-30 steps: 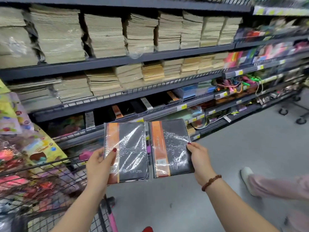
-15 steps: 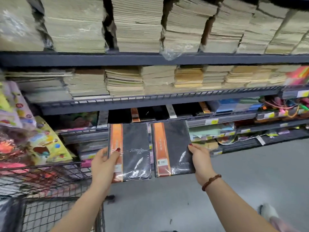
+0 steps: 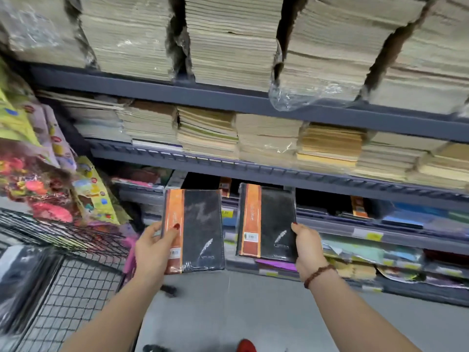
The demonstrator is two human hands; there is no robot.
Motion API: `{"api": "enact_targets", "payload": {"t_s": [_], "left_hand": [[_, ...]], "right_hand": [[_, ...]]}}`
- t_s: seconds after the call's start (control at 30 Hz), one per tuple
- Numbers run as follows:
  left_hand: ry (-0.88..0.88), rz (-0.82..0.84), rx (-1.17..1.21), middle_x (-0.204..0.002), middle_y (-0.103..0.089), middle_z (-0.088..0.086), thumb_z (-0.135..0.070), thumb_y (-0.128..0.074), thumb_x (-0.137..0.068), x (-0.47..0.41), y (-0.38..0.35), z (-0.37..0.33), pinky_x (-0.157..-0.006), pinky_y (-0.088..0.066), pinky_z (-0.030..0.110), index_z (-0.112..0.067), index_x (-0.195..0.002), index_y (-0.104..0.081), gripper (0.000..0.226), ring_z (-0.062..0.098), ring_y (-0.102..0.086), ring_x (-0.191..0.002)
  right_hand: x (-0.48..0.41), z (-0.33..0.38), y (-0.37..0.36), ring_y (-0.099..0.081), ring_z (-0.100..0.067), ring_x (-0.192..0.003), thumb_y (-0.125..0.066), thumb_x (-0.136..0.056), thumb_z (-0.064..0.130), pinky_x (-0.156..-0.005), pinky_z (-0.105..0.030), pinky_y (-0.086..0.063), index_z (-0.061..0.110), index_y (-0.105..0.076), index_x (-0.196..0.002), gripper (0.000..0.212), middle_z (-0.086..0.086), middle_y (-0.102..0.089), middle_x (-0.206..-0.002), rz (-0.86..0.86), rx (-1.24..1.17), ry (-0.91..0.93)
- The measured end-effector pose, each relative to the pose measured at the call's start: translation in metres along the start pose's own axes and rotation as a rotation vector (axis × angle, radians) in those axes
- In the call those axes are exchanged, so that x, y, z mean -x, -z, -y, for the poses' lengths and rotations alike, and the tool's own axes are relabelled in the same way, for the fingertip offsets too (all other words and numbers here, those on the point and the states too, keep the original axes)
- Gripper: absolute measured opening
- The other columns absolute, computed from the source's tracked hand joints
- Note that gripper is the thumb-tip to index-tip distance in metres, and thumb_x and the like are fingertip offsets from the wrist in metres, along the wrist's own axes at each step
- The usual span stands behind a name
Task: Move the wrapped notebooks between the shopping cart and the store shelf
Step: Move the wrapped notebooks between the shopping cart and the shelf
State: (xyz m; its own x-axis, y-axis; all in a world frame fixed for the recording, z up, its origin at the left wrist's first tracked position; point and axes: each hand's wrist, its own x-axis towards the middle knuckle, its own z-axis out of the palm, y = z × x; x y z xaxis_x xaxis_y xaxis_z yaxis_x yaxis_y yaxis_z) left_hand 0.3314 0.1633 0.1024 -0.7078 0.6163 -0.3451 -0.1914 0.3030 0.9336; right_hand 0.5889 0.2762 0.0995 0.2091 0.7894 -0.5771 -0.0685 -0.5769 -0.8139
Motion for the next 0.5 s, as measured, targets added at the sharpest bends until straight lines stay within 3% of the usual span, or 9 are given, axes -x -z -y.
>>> {"api": "enact_targets", "payload": {"t_s": [0.17, 0.37, 0.5], "left_hand": [[0.035, -0.11, 0.009, -0.081, -0.067, 0.007, -0.01, -0.065, -0.086, -0.006, -0.016, 0.004, -0.049, -0.048, 0.023, -0.007, -0.105, -0.062, 0.021, 0.015, -0.062, -0.059], [0.052, -0.194, -0.004, -0.096, -0.069, 0.013, -0.017, -0.07, -0.081, -0.033, -0.031, 0.021, -0.076, -0.054, 0.04, -0.007, -0.114, -0.061, 0.036, 0.025, -0.064, -0.073], [0.063, -0.205, 0.01, -0.081, -0.066, 0.002, -0.015, -0.068, -0.085, -0.052, -0.042, 0.036, -0.054, -0.049, 0.025, -0.011, -0.11, -0.059, 0.026, 0.016, -0.063, -0.063]], "right_hand": [[-0.034, 0.013, -0.008, -0.052, -0.03, -0.12, -0.054, -0.09, 0.012, -0.108, -0.043, -0.036, 0.0, -0.057, -0.12, 0.032, -0.012, -0.057, -0.128, 0.021, 0.016, -0.014], [-0.074, 0.007, -0.033, -0.053, -0.025, -0.11, -0.055, -0.09, 0.01, -0.105, -0.037, -0.035, 0.0, -0.059, -0.115, 0.027, -0.008, -0.06, -0.121, 0.062, 0.038, -0.045], [-0.099, 0.001, -0.053, -0.054, -0.027, -0.114, -0.056, -0.089, 0.011, -0.106, -0.04, -0.037, 0.005, -0.058, -0.119, 0.03, -0.009, -0.059, -0.125, 0.077, 0.014, -0.039]]}}
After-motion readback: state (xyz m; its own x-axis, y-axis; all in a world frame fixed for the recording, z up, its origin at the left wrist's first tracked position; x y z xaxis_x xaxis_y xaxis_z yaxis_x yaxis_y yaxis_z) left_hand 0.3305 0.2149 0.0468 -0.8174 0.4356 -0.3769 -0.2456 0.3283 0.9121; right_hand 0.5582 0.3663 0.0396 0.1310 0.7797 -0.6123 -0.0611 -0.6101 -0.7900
